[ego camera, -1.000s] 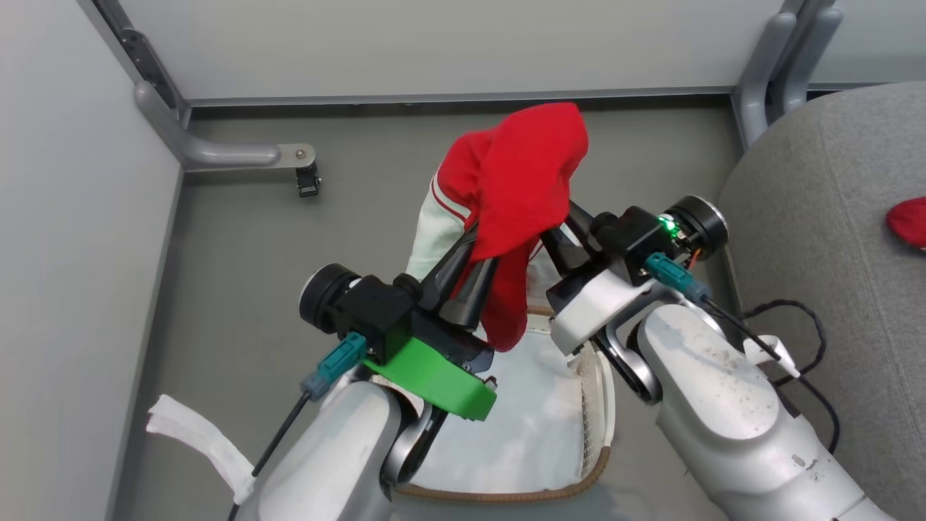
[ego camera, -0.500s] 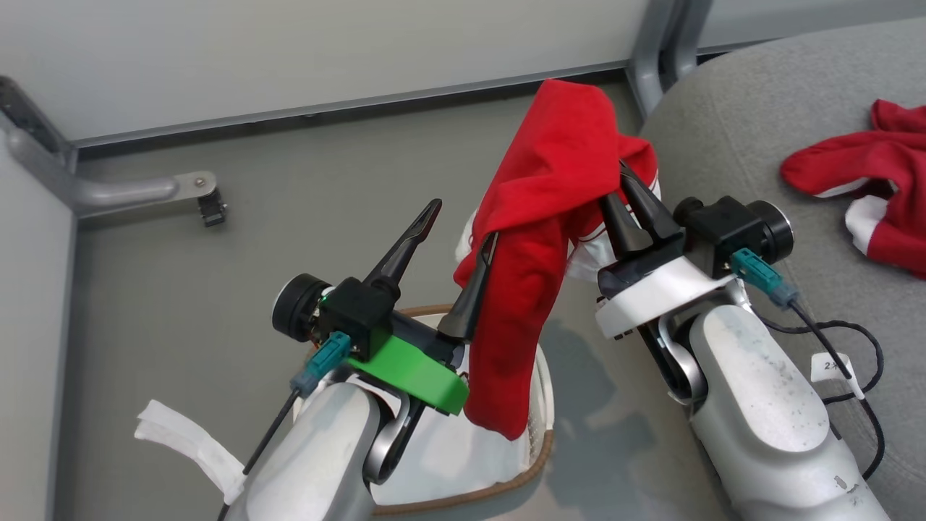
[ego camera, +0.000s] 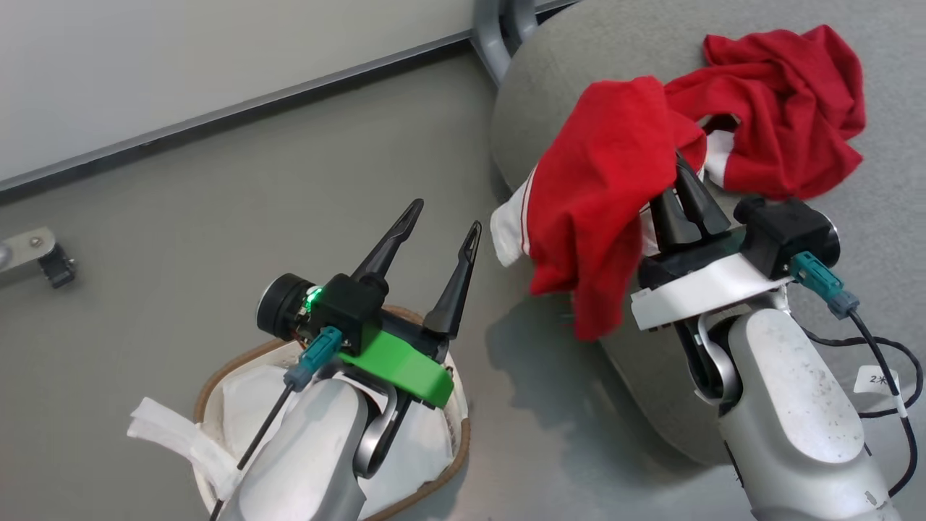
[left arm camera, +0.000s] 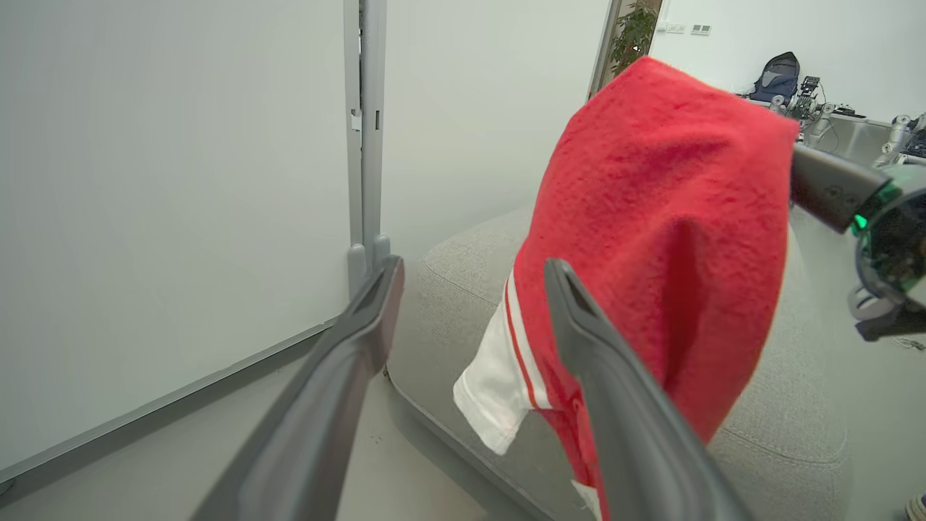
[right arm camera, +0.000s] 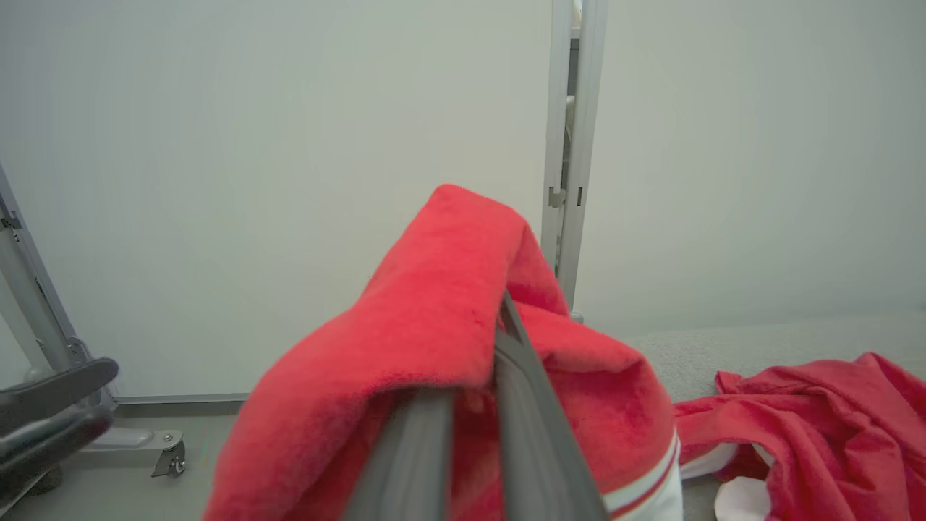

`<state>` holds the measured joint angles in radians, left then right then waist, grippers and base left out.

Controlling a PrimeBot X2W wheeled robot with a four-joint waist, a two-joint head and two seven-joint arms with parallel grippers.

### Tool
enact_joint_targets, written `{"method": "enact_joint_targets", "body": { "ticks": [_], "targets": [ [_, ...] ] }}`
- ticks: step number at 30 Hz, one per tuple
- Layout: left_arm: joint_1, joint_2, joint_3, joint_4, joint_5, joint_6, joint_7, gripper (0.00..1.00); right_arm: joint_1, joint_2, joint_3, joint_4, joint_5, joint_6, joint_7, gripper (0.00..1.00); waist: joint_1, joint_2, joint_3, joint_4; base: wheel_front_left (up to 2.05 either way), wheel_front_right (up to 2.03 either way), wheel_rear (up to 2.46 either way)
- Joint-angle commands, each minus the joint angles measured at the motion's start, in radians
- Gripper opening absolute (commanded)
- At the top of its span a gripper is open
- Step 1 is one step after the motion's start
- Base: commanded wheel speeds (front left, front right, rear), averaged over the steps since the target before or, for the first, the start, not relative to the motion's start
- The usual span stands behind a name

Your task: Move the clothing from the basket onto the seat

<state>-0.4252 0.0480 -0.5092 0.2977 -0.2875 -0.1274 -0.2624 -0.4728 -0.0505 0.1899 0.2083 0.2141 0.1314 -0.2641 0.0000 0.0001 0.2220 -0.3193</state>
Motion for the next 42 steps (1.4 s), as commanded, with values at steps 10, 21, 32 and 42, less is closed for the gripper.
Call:
{"method": "enact_joint_targets", "body": {
  "ticks": [10, 21, 32, 42],
  "targets": [
    [-0.020, 0.008, 0.020, 0.024, 0.020, -0.004, -0.004, 1.00, -0.004, -0.001, -0.044, 0.001, -0.020, -0.001, 0.000, 0.00, 0.0000, -0.0001, 0.072, -0.168, 0.00, 0.00, 0.00],
    [-0.051, 0.037, -0.005, 0.053, 0.024, -0.004, -0.004, 1.00, -0.278, -0.171, -0.183, 0.083, -0.114, -0.001, 0.000, 0.00, 0.0000, -0.0001, 0.180, -0.130, 0.00, 0.00, 0.00],
    [-0.114, 0.055, -0.027, 0.060, 0.029, -0.004, -0.004, 1.00, -0.591, -0.370, -0.397, 0.284, -0.222, -0.001, 0.000, 0.00, 0.0000, -0.0001, 0.316, -0.029, 0.00, 0.00, 0.00],
    [-0.122, 0.060, 0.005, 0.070, 0.034, -0.004, -0.004, 1.00, -0.544, -0.326, -0.530, 0.481, -0.331, -0.001, 0.000, 0.44, 0.0000, -0.0001, 0.360, 0.027, 0.00, 0.00, 0.00]
  ]
}}
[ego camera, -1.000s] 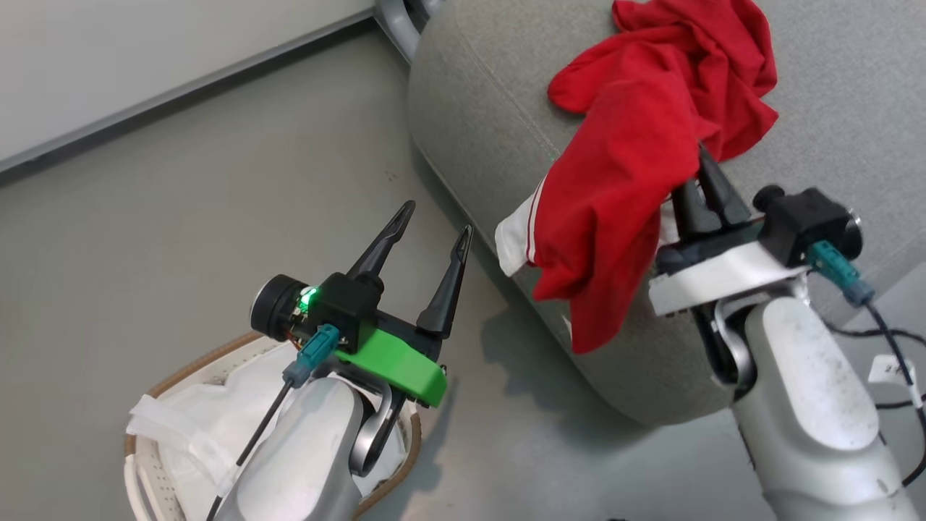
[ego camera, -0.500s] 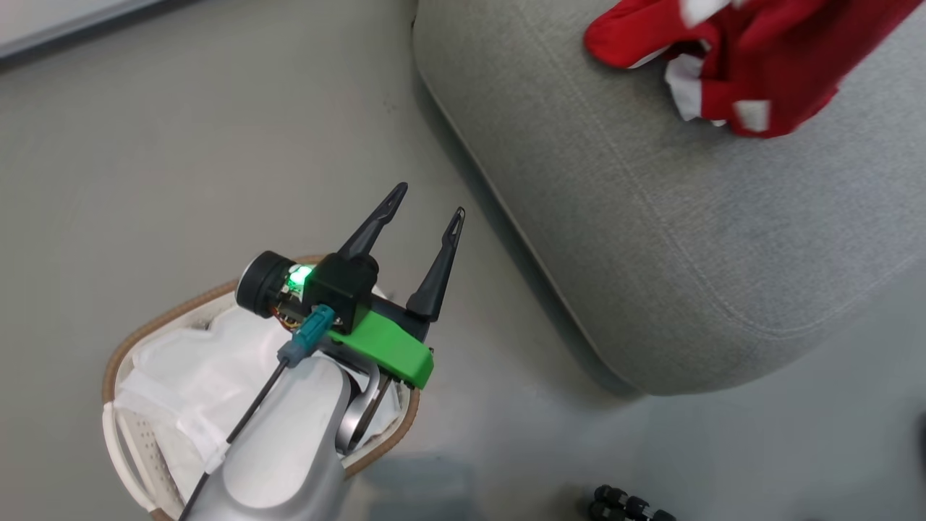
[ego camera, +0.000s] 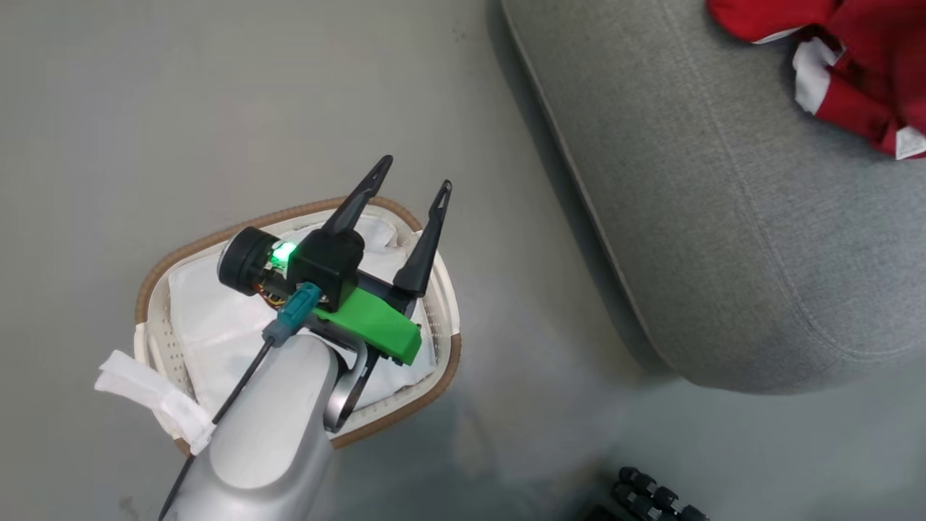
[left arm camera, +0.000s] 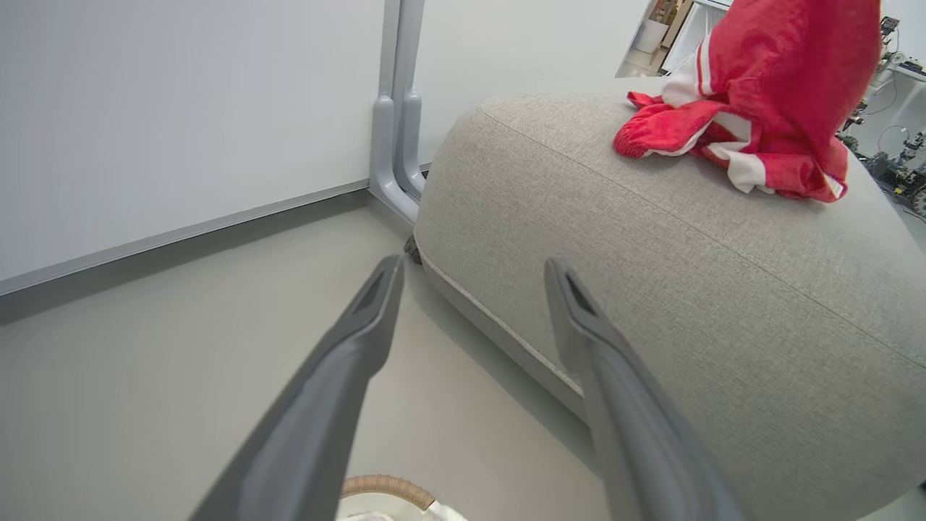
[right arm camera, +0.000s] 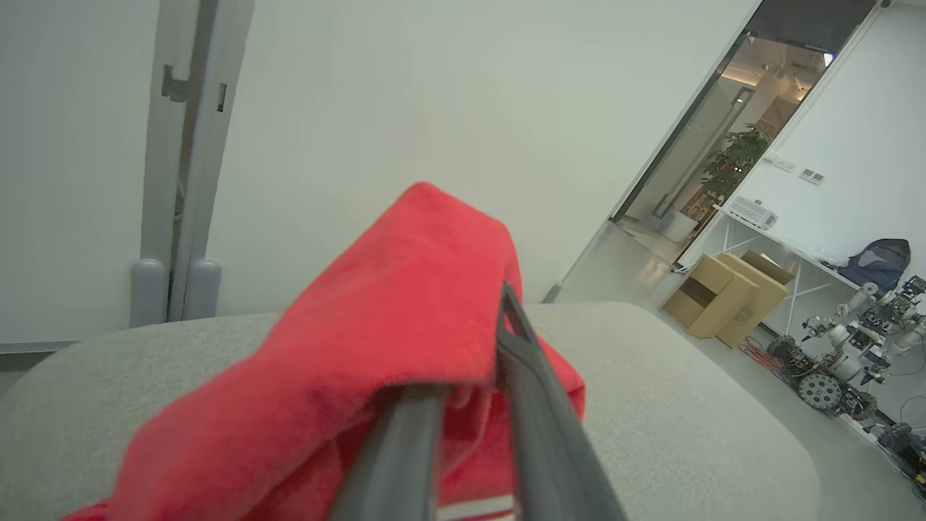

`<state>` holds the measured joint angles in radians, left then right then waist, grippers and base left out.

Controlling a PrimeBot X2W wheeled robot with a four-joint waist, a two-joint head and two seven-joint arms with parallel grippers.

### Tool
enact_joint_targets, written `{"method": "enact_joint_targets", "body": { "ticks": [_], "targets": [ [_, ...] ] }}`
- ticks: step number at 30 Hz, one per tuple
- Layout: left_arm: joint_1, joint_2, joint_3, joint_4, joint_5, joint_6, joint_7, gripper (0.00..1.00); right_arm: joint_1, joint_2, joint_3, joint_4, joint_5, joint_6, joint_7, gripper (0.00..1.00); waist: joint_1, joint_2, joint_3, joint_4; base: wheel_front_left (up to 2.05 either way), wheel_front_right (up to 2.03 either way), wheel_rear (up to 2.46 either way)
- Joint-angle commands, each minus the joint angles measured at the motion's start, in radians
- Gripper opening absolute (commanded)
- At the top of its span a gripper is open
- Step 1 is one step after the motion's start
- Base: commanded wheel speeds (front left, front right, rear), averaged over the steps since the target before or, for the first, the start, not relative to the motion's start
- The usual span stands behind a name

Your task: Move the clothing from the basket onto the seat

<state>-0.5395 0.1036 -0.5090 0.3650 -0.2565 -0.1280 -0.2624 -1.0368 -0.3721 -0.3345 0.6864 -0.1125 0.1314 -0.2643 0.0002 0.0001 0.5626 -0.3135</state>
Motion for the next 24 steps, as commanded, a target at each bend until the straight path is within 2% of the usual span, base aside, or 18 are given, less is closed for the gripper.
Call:
{"method": "enact_joint_targets", "body": {
  "ticks": [1, 7, 16, 24],
  "targets": [
    [-0.003, 0.006, 0.012, 0.003, 0.003, -0.003, -0.004, 1.00, 0.042, 0.013, -0.017, 0.004, -0.007, -0.001, 0.000, 1.00, -0.0002, -0.0001, 0.018, 0.022, 0.00, 0.00, 0.00],
    [0.033, 0.003, 0.077, 0.012, 0.007, -0.003, -0.004, 1.00, 0.182, 0.108, -0.058, -0.038, 0.021, -0.001, 0.000, 1.00, -0.0002, -0.0001, -0.013, 0.012, 0.00, 0.00, 0.00],
    [0.087, -0.018, 0.148, 0.040, 0.014, -0.003, -0.004, 1.00, 0.376, 0.173, -0.021, -0.132, 0.085, -0.001, 0.000, 1.00, -0.0002, -0.0001, -0.092, 0.026, 0.00, 0.00, 0.00],
    [0.161, -0.032, 0.243, 0.010, 0.043, 0.000, -0.004, 1.00, 0.483, 0.235, 0.084, -0.223, 0.134, -0.001, 0.000, 1.00, -0.0002, -0.0001, -0.167, 0.059, 0.00, 0.00, 0.00]
  ]
}}
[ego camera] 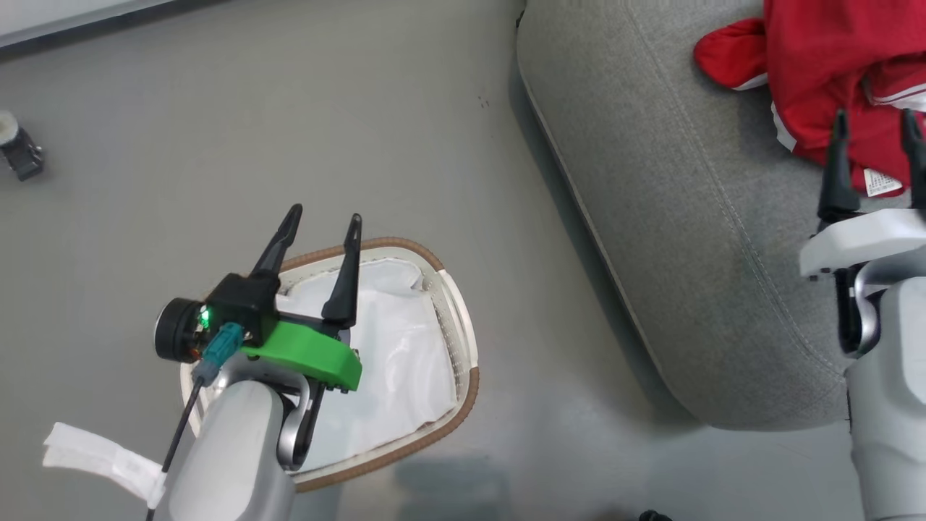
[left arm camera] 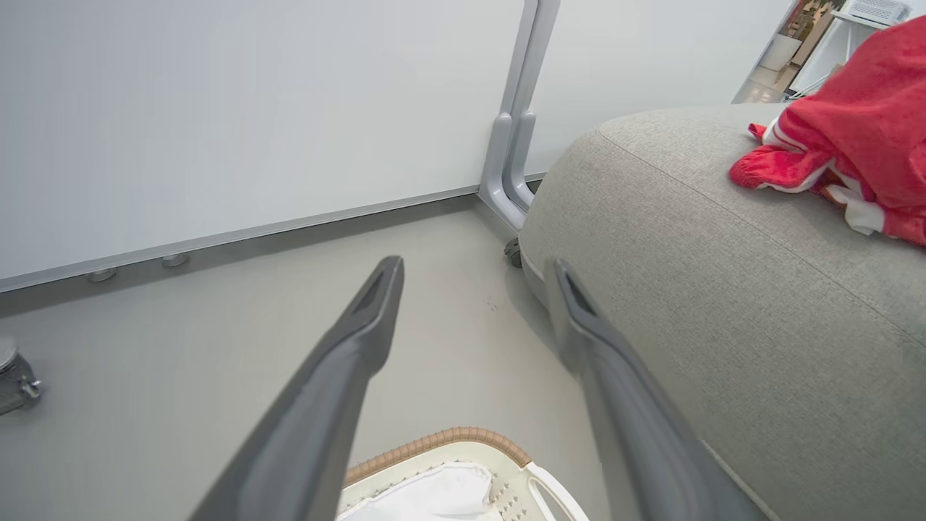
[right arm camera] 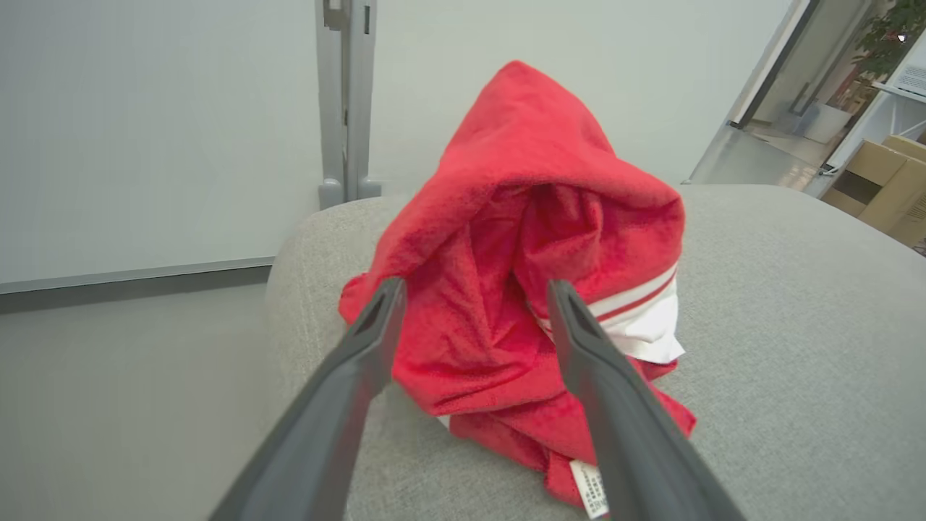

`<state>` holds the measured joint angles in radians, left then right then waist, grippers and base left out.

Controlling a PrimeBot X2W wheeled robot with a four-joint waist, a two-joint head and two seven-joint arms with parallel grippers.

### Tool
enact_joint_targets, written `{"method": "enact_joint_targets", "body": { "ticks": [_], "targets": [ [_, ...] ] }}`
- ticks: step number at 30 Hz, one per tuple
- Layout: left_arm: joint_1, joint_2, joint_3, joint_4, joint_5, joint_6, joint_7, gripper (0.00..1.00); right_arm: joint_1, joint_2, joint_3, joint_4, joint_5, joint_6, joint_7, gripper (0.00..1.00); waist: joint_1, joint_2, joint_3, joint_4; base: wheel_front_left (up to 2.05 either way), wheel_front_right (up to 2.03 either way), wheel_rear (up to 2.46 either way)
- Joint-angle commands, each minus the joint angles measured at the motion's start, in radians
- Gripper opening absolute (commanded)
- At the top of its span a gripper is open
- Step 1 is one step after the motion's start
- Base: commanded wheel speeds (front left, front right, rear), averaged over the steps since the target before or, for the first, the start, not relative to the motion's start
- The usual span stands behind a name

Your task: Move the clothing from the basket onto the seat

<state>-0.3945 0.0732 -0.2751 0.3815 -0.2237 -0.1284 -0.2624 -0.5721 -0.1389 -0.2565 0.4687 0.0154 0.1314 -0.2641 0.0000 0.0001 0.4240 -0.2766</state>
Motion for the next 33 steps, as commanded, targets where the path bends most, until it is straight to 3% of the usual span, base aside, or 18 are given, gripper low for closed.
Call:
{"method": "enact_joint_targets", "body": {
  "ticks": [1, 8, 16, 25, 33],
  "targets": [
    [0.024, -0.004, 0.021, -0.013, 0.017, 0.003, -0.004, 1.00, 0.024, 0.007, 0.025, -0.013, 0.013, -0.001, 0.000, 1.00, 0.0000, -0.0001, -0.036, 0.028, 0.00, 0.00, 0.00],
    [0.088, -0.013, 0.138, -0.060, 0.057, 0.041, -0.004, 1.00, 0.033, 0.042, 0.165, -0.057, 0.051, -0.001, 0.000, 1.00, 0.0000, -0.0001, -0.084, 0.097, 0.00, 0.00, 0.00],
    [0.147, -0.020, 0.233, -0.084, 0.089, 0.062, -0.004, 1.00, 0.061, 0.064, 0.233, -0.053, 0.065, -0.001, 0.000, 1.00, 0.0000, -0.0001, -0.134, 0.190, 0.00, 0.00, 0.00],
    [0.228, -0.022, 0.254, -0.089, 0.074, 0.066, -0.004, 1.00, 0.142, 0.079, 0.254, -0.053, 0.065, -0.001, 0.000, 1.00, 0.0000, -0.0001, -0.199, 0.251, 0.00, 0.00, 0.00],
    [0.301, -0.021, 0.259, -0.096, 0.049, 0.064, -0.004, 1.00, 0.233, 0.085, 0.271, -0.054, 0.081, -0.001, 0.000, 1.00, 0.0000, -0.0001, -0.254, 0.243, 0.00, 0.00, 0.00]
  ]
}}
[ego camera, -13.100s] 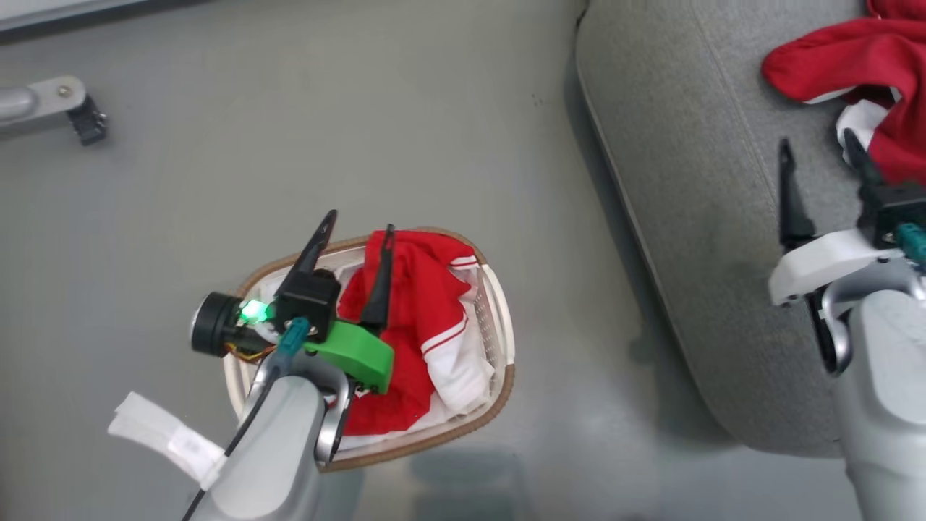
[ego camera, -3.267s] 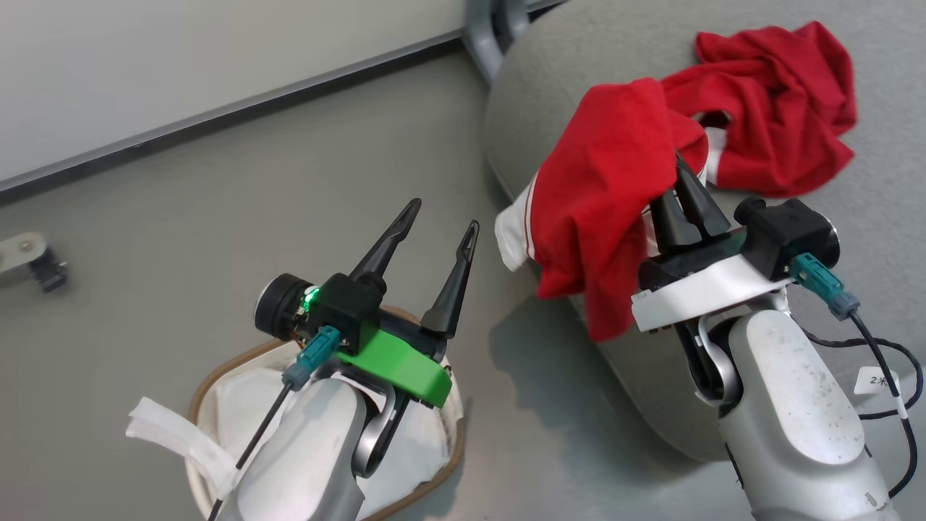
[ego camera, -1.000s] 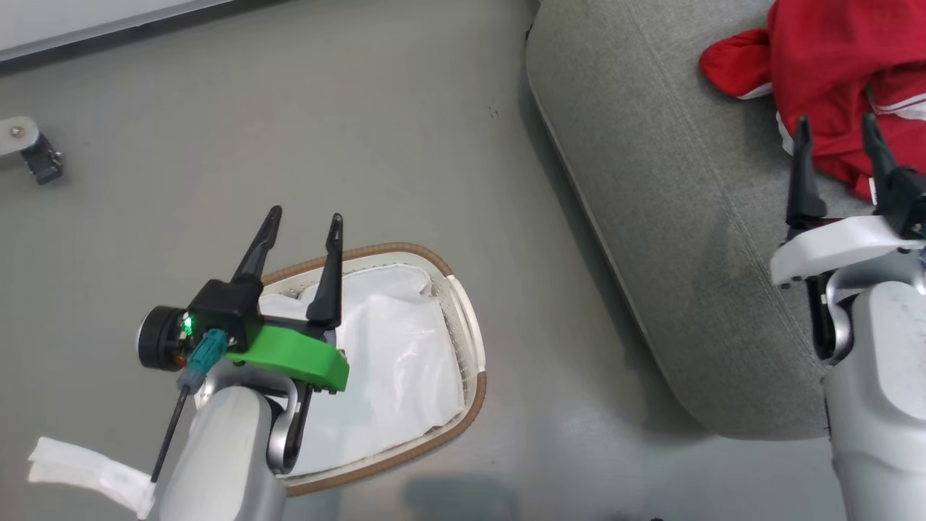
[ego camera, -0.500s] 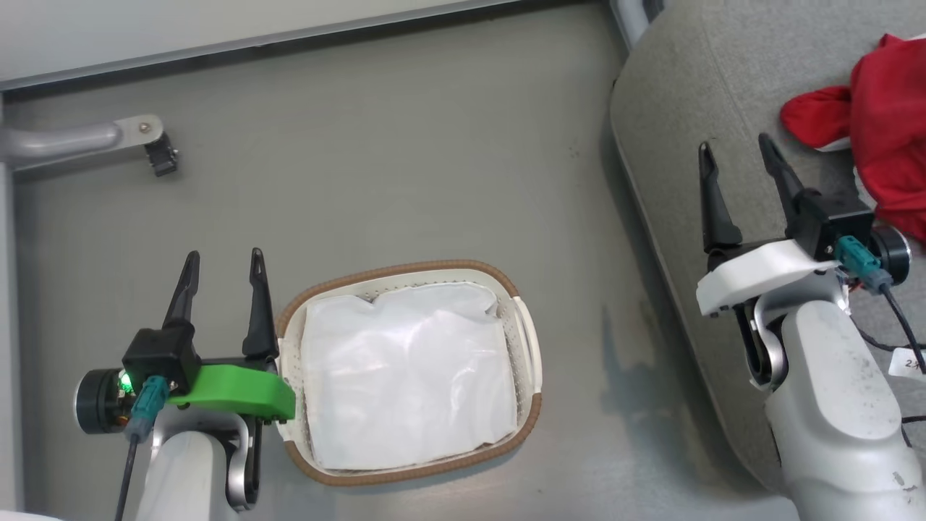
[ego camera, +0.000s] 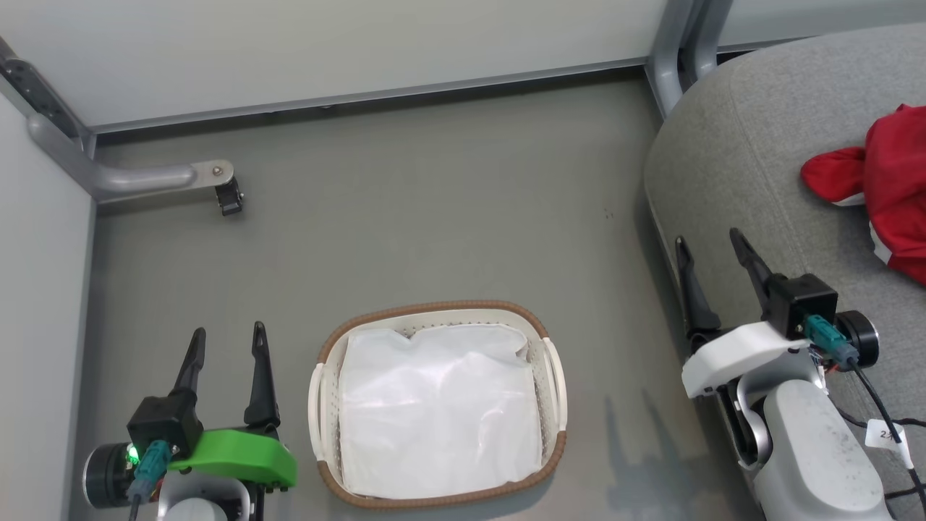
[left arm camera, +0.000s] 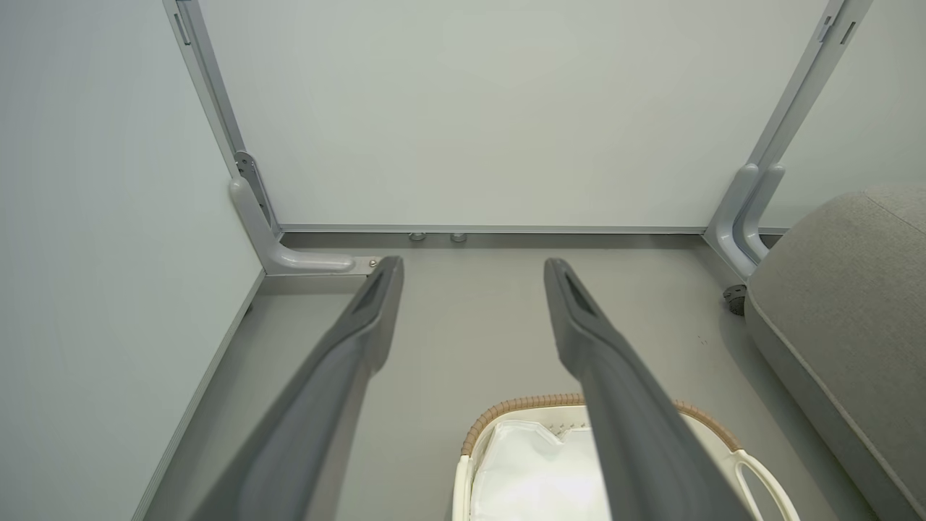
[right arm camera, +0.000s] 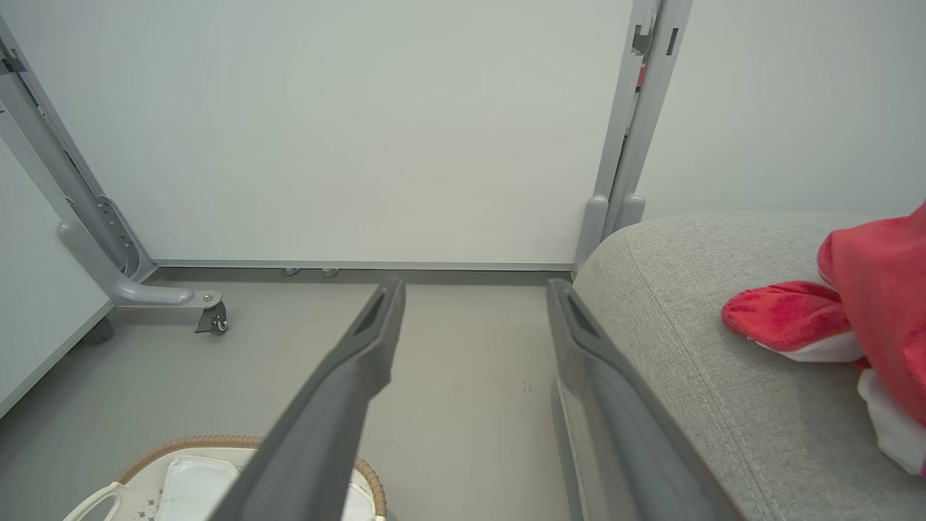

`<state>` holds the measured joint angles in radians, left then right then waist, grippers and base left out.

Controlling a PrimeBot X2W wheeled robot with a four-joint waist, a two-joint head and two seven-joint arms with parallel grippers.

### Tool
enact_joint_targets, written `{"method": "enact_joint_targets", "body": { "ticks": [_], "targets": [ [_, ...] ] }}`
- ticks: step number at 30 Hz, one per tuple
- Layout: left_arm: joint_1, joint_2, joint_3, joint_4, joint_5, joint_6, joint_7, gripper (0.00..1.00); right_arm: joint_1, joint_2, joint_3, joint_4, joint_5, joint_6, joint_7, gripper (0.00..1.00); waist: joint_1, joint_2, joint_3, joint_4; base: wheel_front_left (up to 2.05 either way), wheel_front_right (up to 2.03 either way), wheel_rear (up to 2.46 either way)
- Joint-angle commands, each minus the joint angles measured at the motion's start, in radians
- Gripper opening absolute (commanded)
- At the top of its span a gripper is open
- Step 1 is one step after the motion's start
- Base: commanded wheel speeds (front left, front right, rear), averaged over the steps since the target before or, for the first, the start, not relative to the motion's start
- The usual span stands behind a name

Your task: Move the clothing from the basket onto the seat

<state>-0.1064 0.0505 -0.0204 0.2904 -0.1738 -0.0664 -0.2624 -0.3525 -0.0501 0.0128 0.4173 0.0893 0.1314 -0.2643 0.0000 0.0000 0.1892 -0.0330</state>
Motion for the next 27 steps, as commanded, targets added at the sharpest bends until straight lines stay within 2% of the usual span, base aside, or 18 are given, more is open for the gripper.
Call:
{"method": "enact_joint_targets", "body": {
  "ticks": [1, 16, 21, 22, 27],
  "targets": [
    [0.020, 0.001, 0.005, -0.006, -0.002, 0.002, -0.004, 1.00, 0.023, -0.003, 0.006, -0.003, 0.012, -0.001, 0.000, 1.00, 0.0000, 0.0000, -0.024, -0.002, 0.00, 0.00, 0.00],
    [0.141, 0.001, 0.009, -0.030, -0.033, 0.014, -0.004, 1.00, 0.148, -0.003, 0.017, -0.012, 0.044, -0.001, 0.000, 1.00, 0.0000, 0.0000, -0.119, 0.004, 0.00, 0.00, 0.00],
    [0.145, 0.001, 0.010, -0.028, -0.054, 0.005, -0.004, 1.00, 0.155, -0.003, 0.022, -0.014, 0.049, -0.001, 0.000, 1.00, 0.0000, 0.0000, -0.123, 0.009, 0.00, 0.00, 0.00],
    [0.136, -0.001, 0.011, -0.024, -0.052, 0.008, 0.000, 0.00, 0.141, 0.002, 0.023, -0.008, 0.045, 0.000, 0.000, 0.00, 0.0000, 0.0000, -0.123, 0.009, 0.00, 0.00, 0.00],
    [0.133, -0.005, 0.013, 0.013, -0.069, 0.007, 0.012, 0.00, 0.155, 0.008, 0.021, 0.025, 0.061, 0.000, 0.008, 0.00, 0.0000, 0.0000, -0.124, 0.009, 0.00, 0.00, 0.00]
  ]
}}
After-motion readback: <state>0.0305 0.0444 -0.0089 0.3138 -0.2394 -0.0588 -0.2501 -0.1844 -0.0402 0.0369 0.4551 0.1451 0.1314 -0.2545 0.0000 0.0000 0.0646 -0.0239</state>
